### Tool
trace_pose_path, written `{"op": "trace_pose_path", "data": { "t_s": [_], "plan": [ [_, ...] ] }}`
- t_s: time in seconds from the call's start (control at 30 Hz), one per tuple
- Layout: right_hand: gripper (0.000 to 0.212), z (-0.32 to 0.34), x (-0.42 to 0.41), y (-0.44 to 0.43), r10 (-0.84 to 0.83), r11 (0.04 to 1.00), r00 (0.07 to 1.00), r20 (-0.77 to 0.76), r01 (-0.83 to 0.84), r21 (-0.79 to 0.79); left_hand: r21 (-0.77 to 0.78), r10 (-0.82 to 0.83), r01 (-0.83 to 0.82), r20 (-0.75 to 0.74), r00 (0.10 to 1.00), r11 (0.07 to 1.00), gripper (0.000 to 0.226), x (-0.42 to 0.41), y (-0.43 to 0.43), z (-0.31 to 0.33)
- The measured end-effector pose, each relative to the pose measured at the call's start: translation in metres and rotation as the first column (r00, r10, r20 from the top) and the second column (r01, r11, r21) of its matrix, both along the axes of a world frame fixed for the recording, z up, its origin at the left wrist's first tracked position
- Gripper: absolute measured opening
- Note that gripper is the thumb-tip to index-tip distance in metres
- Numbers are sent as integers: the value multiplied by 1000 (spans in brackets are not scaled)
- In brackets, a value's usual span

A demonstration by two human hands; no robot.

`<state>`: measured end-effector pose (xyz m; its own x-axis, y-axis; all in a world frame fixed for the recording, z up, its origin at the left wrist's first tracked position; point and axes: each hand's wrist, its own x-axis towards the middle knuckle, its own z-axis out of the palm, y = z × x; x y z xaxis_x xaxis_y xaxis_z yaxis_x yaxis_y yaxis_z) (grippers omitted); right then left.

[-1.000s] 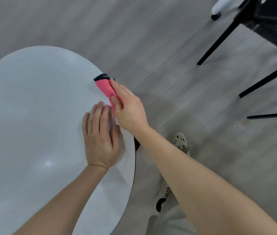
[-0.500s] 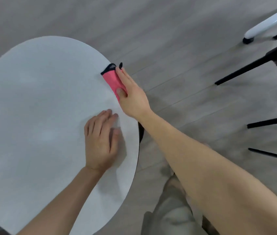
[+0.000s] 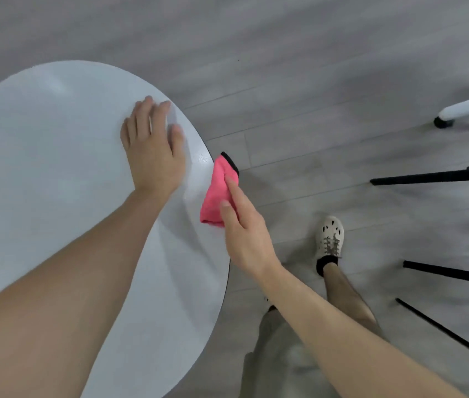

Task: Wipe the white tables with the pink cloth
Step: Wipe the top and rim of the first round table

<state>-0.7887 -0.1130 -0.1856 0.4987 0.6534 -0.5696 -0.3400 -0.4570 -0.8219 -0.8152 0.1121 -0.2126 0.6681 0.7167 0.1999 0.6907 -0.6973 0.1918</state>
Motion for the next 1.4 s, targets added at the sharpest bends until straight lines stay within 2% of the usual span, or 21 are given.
{"op": "trace_pose_path", "data": {
  "t_s": [0.07,0.1,0.3,0.4,0.47,0.53,0.67,0.77,0.83,0.9,1.03,1.13,1.27,1.33,1.4],
  "plan": [
    [61,2,-1,-5,166,986,978,122,-163,-42,-8,37,-37,33,999,999,43,2,-5,-3],
    [61,-1,4,-1,190,981,968,161,-184,-53,-9,41,-41,37,998,999,43,1,-6,-3],
    [53,-31,56,98,126,991,943,306,-133,3,-21,47,-47,7,999,999,43,-3,-6,-2],
    [57,-31,40,67,122,991,972,200,-130,26,-28,43,-43,0,999,999,46,-3,-3,1],
    [61,-27,25,19,149,987,973,179,-156,29,-54,56,-56,6,998,997,48,-4,-7,0],
    [64,-24,23,3,208,976,959,194,-217,30,-58,134,-134,-10,991,989,51,-3,-6,0],
    [60,-32,60,97,194,978,950,246,-208,33,-63,272,-274,-27,962,960,56,-7,-3,-3],
    [55,-41,91,169,273,951,915,298,-303,59,-79,303,-302,-1,953,950,56,-6,-4,-4],
    [56,-43,97,163,312,939,900,305,-340,43,-85,299,-298,5,954,951,56,-5,-5,-4],
    [58,-37,91,121,320,940,911,261,-340,34,-87,292,-291,-7,957,953,56,-5,-4,-4],
    [64,-22,76,60,382,916,876,296,-401,7,-82,270,-271,-19,963,959,57,-7,-4,-6],
    [59,-27,95,124,382,918,861,335,-395,-32,-99,292,-290,4,957,952,56,-4,-5,-4],
    [62,-32,122,240,465,849,788,404,-526,49,-111,303,-297,36,952,948,56,-2,-6,-1],
    [64,-32,126,248,485,821,762,429,-566,78,-120,297,-291,33,954,949,58,-2,-6,0],
    [59,-28,124,220,476,820,761,441,-566,91,-122,305,-300,22,952,946,59,-1,-8,1]
  ]
}}
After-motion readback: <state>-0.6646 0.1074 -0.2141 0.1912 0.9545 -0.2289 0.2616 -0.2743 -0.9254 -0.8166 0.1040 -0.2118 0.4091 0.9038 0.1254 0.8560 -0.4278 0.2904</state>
